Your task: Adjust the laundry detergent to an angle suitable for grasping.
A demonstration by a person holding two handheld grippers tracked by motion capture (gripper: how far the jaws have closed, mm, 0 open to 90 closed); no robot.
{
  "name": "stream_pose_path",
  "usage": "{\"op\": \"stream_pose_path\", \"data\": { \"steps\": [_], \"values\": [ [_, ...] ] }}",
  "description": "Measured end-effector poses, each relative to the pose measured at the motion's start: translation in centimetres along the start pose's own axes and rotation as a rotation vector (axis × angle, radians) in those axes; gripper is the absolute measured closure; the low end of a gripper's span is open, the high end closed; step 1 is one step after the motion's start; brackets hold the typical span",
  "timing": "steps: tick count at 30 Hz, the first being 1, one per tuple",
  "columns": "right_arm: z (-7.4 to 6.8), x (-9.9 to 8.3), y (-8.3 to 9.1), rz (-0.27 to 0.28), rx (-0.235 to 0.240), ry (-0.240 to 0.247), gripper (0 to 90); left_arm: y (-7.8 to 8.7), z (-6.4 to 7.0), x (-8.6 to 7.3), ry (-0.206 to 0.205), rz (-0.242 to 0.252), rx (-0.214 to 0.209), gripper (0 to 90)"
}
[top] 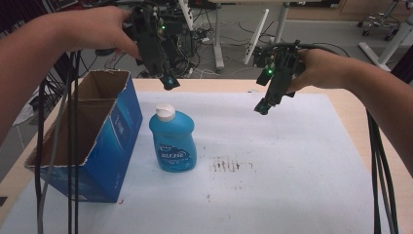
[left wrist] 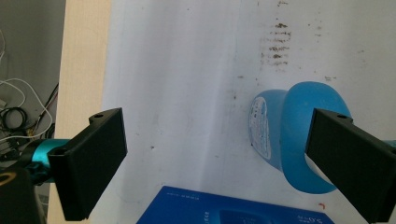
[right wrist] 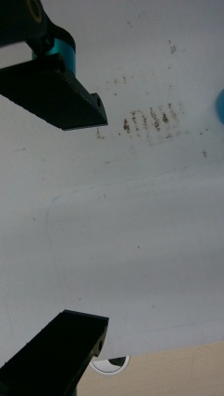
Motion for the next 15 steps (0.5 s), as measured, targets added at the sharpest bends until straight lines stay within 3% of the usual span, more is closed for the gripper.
{"op": "stream_pose_path", "data": {
  "steps": [4, 15],
  "values": [
    [-0.38, -0.09, 0.04, -0.007, 0.002, -0.003, 4.0, 0.26, 0.09, 0.06, 0.018, 0.007, 0.003, 5.5],
    [-0.37, -0.3, 0.36, 0.001, 0.0, 0.004, 4.0, 0.4, 0.15, 0.01, 0.017, 0.004, -0.005, 5.5]
  ]
}}
Point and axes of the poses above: each handheld gripper's, and its own axes: y roughly backward along the jaws, x roughly out of its top, z roughly to its right, the point moved 5 cm from there along -y, roughly forward along the jaws, and after that the axes turned 11 degrees about x, right-handed, at the moved point
